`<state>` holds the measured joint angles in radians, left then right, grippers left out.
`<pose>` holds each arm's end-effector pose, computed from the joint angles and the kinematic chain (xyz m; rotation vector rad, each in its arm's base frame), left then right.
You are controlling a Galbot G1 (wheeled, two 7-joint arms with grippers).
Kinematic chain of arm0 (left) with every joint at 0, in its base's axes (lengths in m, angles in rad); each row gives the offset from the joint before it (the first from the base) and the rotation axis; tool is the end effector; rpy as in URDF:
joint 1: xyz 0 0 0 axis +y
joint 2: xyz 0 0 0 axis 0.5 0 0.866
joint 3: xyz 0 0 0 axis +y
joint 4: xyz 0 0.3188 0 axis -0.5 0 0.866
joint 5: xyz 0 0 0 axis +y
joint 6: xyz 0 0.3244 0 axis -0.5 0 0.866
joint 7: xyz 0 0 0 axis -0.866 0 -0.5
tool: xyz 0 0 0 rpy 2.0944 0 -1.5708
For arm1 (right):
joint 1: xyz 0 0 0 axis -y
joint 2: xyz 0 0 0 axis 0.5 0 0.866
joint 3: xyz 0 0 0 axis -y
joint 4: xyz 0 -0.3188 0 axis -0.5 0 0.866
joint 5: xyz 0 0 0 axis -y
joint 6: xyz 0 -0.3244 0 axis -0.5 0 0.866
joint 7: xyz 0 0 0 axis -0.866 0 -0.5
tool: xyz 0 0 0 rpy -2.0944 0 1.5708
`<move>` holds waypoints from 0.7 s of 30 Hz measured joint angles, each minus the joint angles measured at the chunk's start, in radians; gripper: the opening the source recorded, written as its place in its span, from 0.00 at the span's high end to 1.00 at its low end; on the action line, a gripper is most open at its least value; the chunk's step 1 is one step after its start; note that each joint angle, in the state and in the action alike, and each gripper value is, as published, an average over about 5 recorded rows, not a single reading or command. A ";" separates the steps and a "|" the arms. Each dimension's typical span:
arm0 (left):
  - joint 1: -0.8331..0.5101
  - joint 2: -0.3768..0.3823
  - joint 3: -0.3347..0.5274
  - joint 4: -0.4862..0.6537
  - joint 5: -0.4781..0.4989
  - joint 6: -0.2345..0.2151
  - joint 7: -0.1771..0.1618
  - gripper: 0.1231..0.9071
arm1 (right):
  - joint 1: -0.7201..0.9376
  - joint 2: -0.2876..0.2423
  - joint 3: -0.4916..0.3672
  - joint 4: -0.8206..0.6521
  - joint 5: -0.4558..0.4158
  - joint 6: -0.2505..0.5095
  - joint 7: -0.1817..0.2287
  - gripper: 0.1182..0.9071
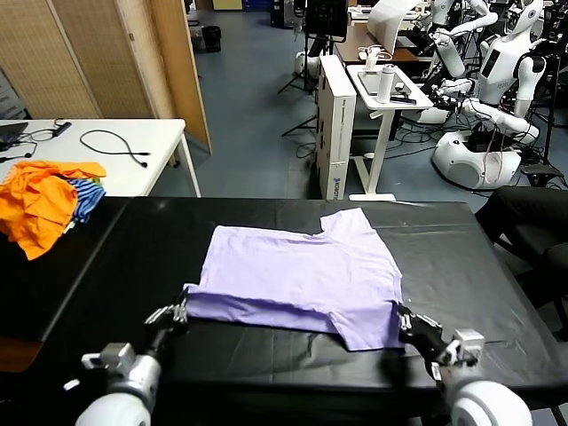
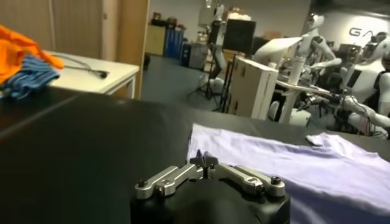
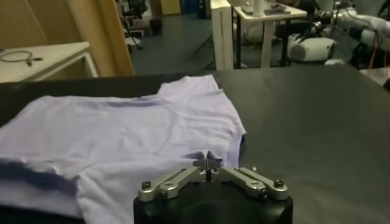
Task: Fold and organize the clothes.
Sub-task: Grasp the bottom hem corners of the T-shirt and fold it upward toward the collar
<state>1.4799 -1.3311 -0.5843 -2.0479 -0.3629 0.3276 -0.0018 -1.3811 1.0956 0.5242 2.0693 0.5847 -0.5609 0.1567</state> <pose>0.1937 0.0573 -0.2666 -0.1102 -2.8494 0.1576 0.2215 -0.0751 -0.2308 0.1479 -2.6750 -0.0569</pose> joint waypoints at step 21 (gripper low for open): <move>0.044 0.062 -0.002 0.013 0.020 0.005 -0.010 0.11 | -0.196 -0.037 0.090 0.138 -0.012 -0.032 -0.065 0.02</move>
<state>1.5242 -1.2687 -0.5866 -2.0346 -0.3433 0.3327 -0.0116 -1.5773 1.0587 0.6142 2.2069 0.5728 -0.5929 0.0916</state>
